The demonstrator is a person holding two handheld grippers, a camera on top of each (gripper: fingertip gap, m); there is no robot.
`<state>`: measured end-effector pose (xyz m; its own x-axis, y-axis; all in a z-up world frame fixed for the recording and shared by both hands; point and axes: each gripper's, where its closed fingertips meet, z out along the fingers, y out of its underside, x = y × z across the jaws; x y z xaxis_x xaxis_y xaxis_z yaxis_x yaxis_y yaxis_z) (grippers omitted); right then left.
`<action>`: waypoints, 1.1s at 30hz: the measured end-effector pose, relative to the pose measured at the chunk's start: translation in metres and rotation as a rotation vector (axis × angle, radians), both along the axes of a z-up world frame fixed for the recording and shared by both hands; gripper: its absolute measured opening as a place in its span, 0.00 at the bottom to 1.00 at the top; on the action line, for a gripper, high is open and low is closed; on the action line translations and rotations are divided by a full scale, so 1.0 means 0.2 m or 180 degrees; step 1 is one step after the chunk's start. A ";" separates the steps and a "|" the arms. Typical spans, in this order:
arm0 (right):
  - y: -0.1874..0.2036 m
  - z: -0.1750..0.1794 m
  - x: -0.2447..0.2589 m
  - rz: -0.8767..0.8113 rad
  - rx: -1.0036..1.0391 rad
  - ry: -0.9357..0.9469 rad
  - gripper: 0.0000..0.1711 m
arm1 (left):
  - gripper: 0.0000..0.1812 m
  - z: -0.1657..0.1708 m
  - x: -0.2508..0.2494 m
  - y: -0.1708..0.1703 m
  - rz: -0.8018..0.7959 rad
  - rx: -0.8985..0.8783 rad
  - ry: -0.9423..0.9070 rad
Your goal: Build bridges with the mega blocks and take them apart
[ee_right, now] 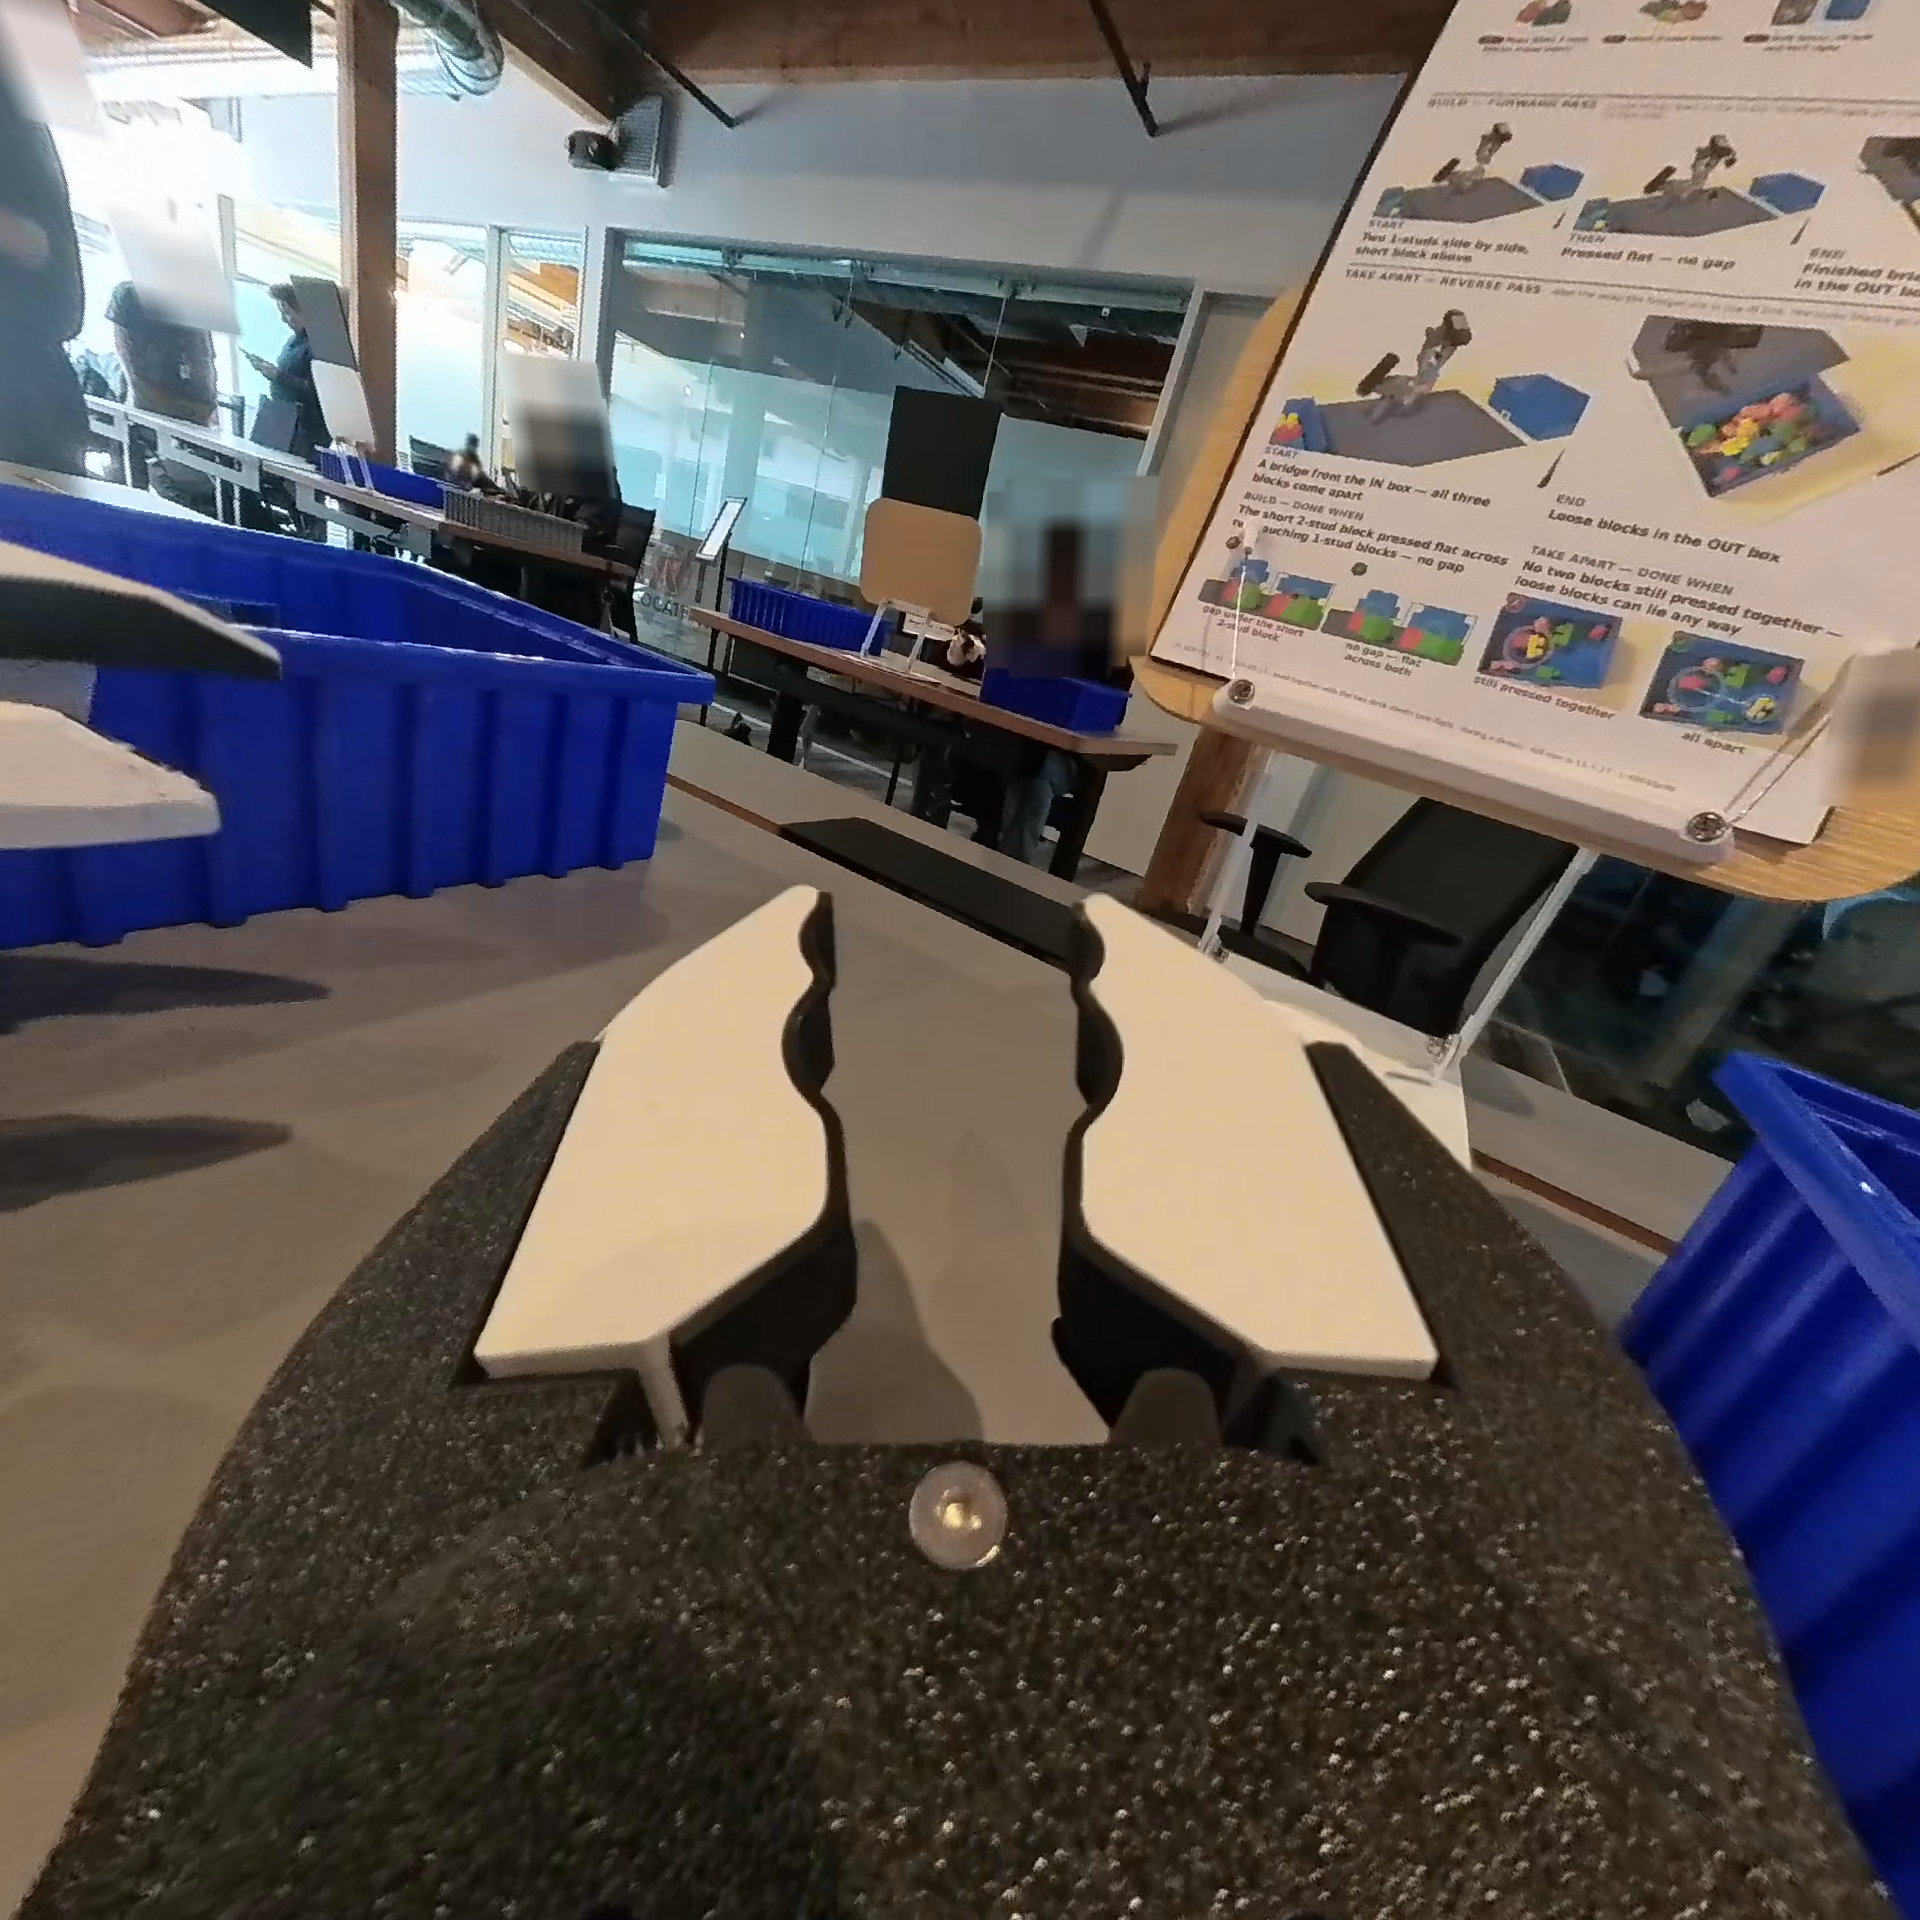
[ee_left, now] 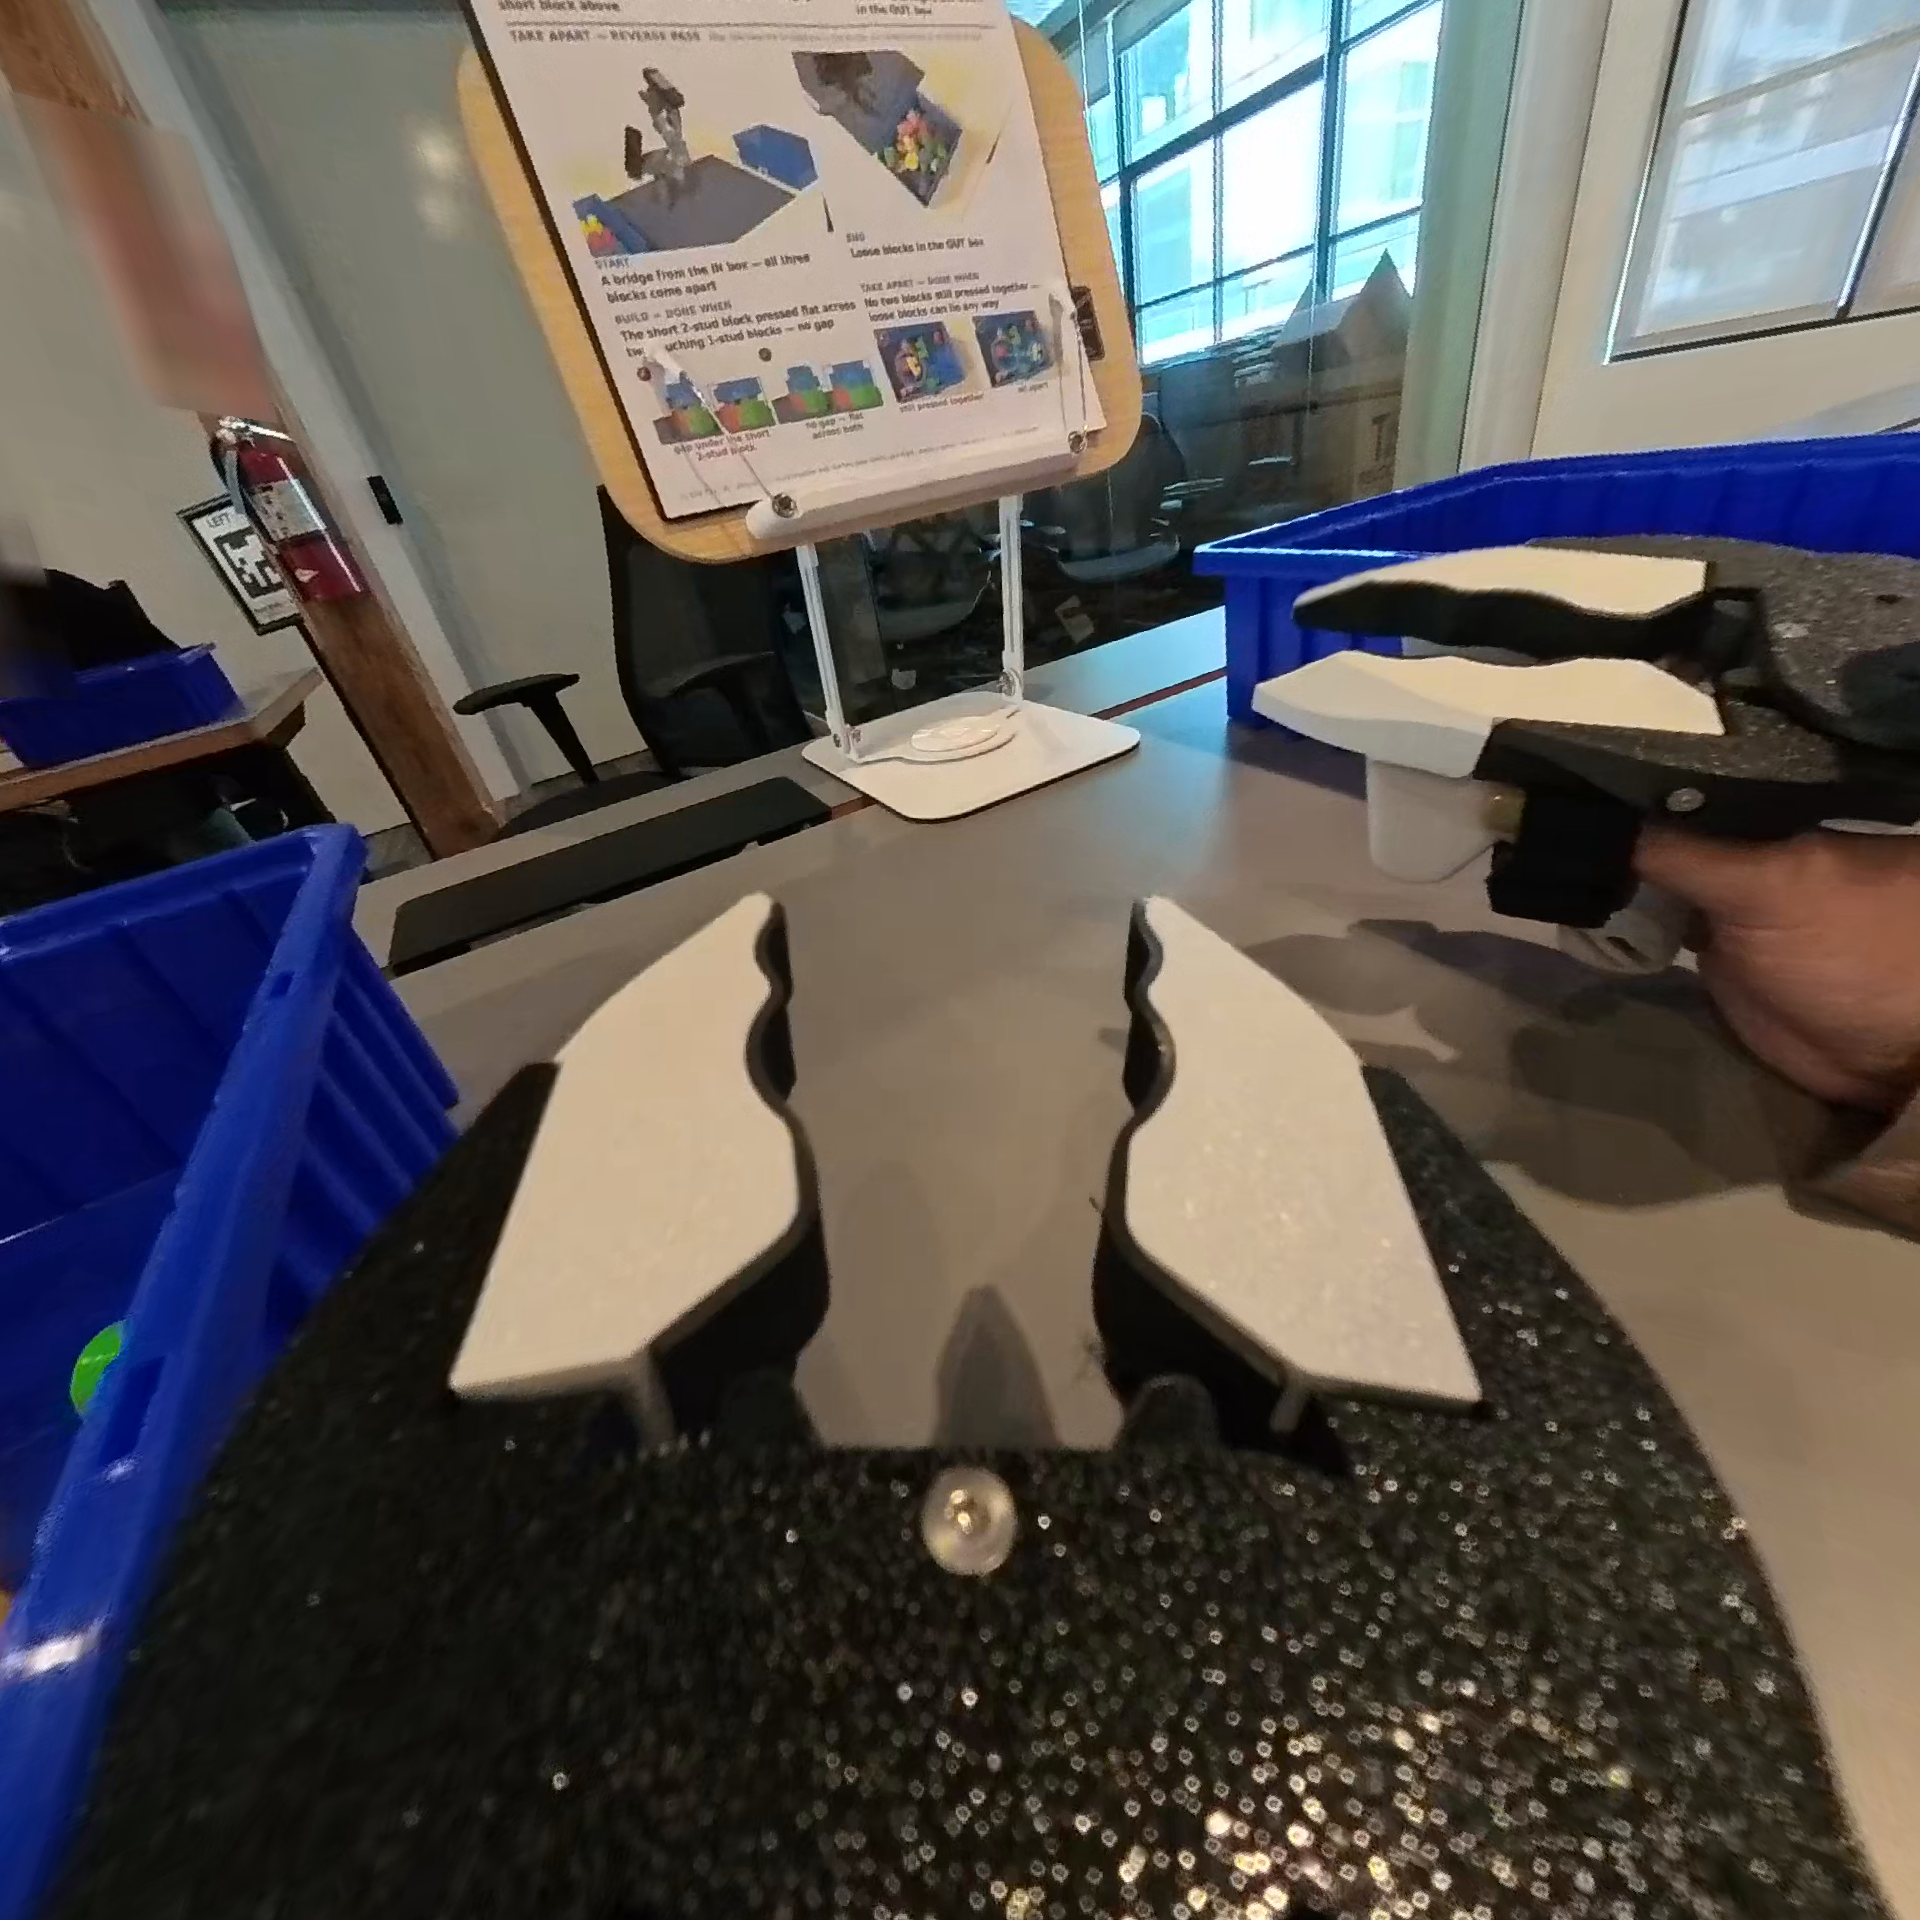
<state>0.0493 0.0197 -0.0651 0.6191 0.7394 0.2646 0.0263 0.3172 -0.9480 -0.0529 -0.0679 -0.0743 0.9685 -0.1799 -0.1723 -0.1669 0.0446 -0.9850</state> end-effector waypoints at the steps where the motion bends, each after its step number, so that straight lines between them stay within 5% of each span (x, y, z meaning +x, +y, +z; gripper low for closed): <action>1: 0.00 0.01 0.00 0.0004 0.0027 0.0018 0.28 | 0.33 0.00 0.01 0.00 -0.0023 -0.0002 0.0019; 7: 0.00 0.04 -0.02 -0.0096 0.0334 -0.0015 0.54 | 0.18 0.01 0.06 -0.02 -0.0107 0.0151 0.0317; 13: -0.05 0.04 -0.08 0.0054 0.0365 -0.0037 0.60 | 0.15 -0.03 0.01 0.00 0.0266 -0.0023 0.0365; 17: -0.05 -0.01 -0.11 0.0170 -0.0064 -0.0083 0.60 | 0.02 -0.06 -0.04 0.02 0.0502 -0.0205 0.0283; 21: -0.07 -0.04 -0.11 0.0410 -0.0598 0.0020 0.45 | 0.00 -0.07 -0.07 0.02 0.0716 -0.0301 0.0276; 28: -0.07 -0.06 -0.08 0.0533 -0.1014 0.0120 0.03 | 0.00 -0.09 -0.08 0.03 0.0825 -0.0415 0.0294; 33: -0.06 -0.11 -0.09 0.0298 -0.0716 -0.0225 0.00 | 0.00 -0.11 -0.10 0.04 0.0816 -0.0510 0.0235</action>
<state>0.0312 0.0080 -0.0871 0.5310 0.8378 0.1271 0.0754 0.1027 -0.9919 -0.0721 -0.0608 -0.0972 0.9717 0.0382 -0.2332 -0.2242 -0.1630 -0.9608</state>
